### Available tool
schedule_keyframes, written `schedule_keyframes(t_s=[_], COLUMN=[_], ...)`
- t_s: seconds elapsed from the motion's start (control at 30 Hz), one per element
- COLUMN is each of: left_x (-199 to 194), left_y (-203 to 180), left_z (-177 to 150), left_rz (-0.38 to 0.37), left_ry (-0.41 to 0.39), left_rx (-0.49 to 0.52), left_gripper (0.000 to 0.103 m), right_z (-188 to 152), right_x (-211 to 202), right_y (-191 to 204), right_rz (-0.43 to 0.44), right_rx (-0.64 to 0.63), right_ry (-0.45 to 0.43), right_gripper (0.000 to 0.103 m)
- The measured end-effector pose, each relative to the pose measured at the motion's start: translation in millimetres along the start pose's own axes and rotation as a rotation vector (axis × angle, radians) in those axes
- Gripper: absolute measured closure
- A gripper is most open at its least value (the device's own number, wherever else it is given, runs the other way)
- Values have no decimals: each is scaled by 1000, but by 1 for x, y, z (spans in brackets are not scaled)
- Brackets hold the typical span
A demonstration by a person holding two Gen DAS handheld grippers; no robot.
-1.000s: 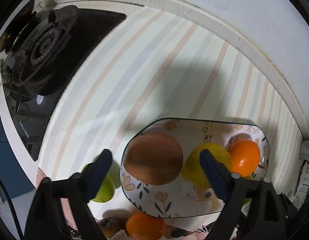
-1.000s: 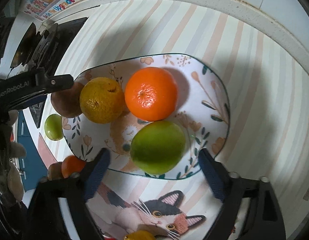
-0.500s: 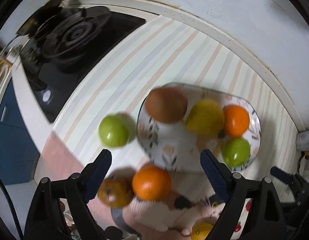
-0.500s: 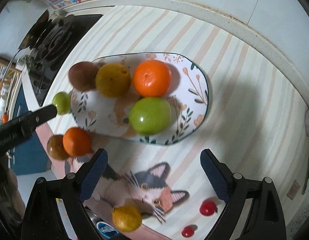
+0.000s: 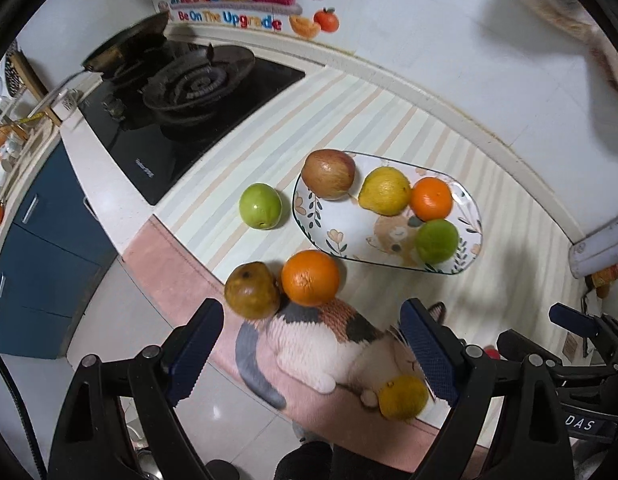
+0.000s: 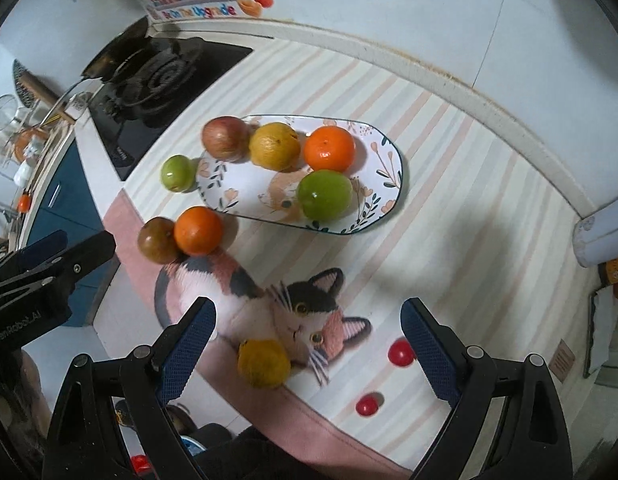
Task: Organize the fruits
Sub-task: 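Grasp the second brown fruit with the left tool while the right tool grasps a yellow citrus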
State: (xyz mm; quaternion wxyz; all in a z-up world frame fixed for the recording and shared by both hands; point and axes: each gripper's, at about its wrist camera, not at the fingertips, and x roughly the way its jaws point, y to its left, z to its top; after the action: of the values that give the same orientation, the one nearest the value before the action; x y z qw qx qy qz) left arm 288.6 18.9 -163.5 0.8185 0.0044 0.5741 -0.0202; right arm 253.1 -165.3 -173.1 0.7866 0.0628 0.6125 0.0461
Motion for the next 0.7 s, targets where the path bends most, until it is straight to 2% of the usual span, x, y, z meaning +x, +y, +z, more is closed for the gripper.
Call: schedule_keyframes(t_s=[0.37,0.7], left_x=[-68,-104], left_y=[-6,-14], left_z=[-32,-51], left_rz=[-30,-53], left_ry=[-93,-133], left_rx=[12,22], left_gripper=[13,13], right_z=[-36,-54], right_x=[-75,-119], right_y=[8,6], right_rz=[-2,14], right_rx=[-20,-15], right_ry=[-96,-154], right_gripper=[7,7])
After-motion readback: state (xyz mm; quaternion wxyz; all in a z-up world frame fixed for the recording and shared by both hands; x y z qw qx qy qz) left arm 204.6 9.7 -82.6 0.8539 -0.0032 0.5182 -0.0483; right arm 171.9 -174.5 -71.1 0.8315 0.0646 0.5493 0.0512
